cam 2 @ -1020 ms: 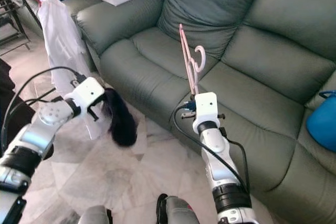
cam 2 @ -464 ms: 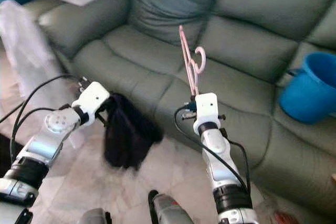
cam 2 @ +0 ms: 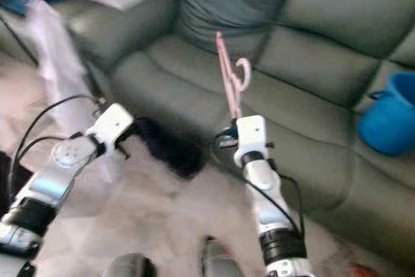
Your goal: Hang hanger
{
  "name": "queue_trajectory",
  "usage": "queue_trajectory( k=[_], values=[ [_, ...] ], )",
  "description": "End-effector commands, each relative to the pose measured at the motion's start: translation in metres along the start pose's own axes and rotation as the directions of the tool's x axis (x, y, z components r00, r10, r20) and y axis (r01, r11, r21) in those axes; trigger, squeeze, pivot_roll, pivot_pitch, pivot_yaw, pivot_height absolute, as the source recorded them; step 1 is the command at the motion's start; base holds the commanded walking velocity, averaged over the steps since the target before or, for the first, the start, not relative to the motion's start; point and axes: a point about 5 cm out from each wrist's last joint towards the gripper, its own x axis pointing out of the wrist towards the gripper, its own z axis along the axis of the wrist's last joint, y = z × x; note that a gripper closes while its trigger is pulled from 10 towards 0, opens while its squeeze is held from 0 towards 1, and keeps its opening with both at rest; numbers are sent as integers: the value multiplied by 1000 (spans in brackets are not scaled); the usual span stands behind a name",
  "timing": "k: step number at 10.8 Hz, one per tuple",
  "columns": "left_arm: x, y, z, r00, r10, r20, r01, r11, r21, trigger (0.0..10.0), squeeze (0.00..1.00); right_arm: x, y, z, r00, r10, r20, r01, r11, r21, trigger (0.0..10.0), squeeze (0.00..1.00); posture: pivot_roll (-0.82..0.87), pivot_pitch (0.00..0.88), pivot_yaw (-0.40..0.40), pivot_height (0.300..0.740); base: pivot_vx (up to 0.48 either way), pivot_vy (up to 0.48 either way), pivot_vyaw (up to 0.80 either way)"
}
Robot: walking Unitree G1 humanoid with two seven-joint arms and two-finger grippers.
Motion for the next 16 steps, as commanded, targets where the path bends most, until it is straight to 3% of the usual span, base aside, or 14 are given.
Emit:
queue_trajectory(
  k=[1, 4, 5, 8, 10, 12, 14, 15, 16],
  values=[
    [1, -8, 13, 998, -41, 50, 37, 997, 67, 10000, 0, 0, -11, 1, 1000, -27, 3, 27, 1000, -11, 10000, 0, -33, 114, -75, 740, 0, 480, 0],
    [-10, -19, 20, 986, -65, 156, 45, 990, 133, 10000, 0, 1, -11, 0, 1000, -23, -2, 23, 1000, -14, 10000, 0, -15, 116, -76, 740, 0, 239, -154],
    [-12, -19, 29, 974, 1, 228, -19, 997, 73, 10000, 0, 1, -9, -1, 1000, -21, -4, 21, 1000, -13, 10000, 0, -10, 116, -85, 740, 0, 0, 0],
    [-21, -30, 24, 960, 77, 271, -62, 996, -65, 10000, 0, 1, -10, -1, 1000, -16, -6, 16, 1000, -14, 10000, 0, -11, 116, -100, 740, 0, 0, 0],
    [-36, -30, 16, 918, 315, 242, -270, 942, -199, 10000, 0, -8, -20, -1, 999, -33, 2, 33, 999, -11, 10000, 0, -22, 113, -103, 740, 0, 0, 0],
    [-63, -26, 3, 878, 442, 184, -388, 881, -269, 10000, 0, -26, -32, 2, 998, -57, 36, 57, 998, -13, 10000, 0, -23, 116, -114, 740, 0, 0, 0],
    [-78, -35, -5, 885, 438, 159, -393, 885, -250, 10000, 0, -42, -36, -3, 998, -54, 22, 54, 998, -24, 10000, 0, -19, 120, -113, 740, 0, 0, 0],
    [-84, -35, -8, 888, 441, 129, -398, 879, -261, 10000, 0, -59, -36, -10, 999, -41, -10, 40, 998, -42, 10000, 0, -30, 136, -101, 740, 0, 0, 0],
    [-83, -34, -4, 895, 421, 144, -374, 888, -268, 10000, 0, -60, -36, -7, 999, -43, -5, 43, 998, -51, 10000, 0, -42, 140, -96, 740, 0, 0, 0]
  ],
)
